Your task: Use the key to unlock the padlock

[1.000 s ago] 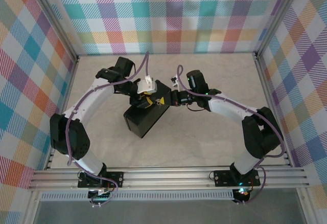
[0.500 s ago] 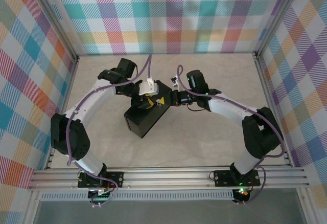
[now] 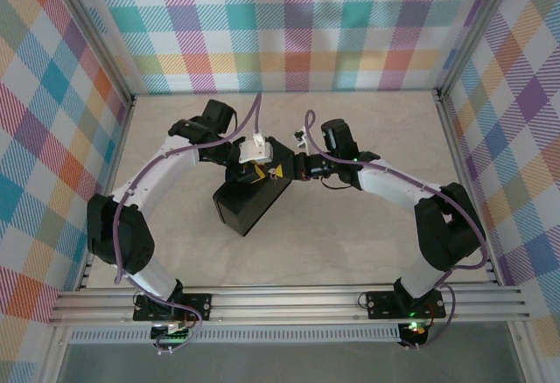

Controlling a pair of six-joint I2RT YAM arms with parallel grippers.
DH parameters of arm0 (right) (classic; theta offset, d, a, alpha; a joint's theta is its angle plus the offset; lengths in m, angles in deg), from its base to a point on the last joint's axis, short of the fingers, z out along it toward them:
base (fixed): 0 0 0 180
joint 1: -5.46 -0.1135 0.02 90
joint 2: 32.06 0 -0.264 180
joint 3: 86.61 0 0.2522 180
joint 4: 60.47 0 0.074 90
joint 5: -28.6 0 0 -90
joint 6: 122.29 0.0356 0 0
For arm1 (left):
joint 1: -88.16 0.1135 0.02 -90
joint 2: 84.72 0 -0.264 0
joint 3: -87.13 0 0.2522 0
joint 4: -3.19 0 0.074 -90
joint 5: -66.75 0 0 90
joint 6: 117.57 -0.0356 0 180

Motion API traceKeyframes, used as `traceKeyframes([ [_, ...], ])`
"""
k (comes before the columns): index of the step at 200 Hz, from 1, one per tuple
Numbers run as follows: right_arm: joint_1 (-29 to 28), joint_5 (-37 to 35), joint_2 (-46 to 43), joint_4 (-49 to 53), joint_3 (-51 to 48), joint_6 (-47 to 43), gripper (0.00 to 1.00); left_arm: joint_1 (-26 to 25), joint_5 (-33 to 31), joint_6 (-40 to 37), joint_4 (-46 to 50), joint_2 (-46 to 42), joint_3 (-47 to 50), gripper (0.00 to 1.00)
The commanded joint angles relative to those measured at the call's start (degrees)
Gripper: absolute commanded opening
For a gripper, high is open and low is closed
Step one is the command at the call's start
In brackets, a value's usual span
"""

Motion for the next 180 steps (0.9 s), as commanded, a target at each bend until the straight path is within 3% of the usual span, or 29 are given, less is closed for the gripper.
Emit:
traceKeyframes([
  [1,-1.3,2.9,-1.0,-1.3,2.0,0.3,0.10,-1.0,-0.8,-0.8,1.1,1.8,1.2,0.13],
  [125,-5.5,0.9,1.9,0.0,6.1,-0.1,0.09,-2.0,0.6,0.4,0.0,2.7,1.0,0.08],
  [158,-0.6,2.3,-1.6,0.0,2.6,-1.3,0.13,-1.4,-0.4,0.0,1.4,2.3,0.9,0.06],
  [180,4.4,0.1,-5.3,3.1,0.3,-10.2,0.19,-0.9,-0.1,-0.2,2.0,2.0,1.2,0.06],
])
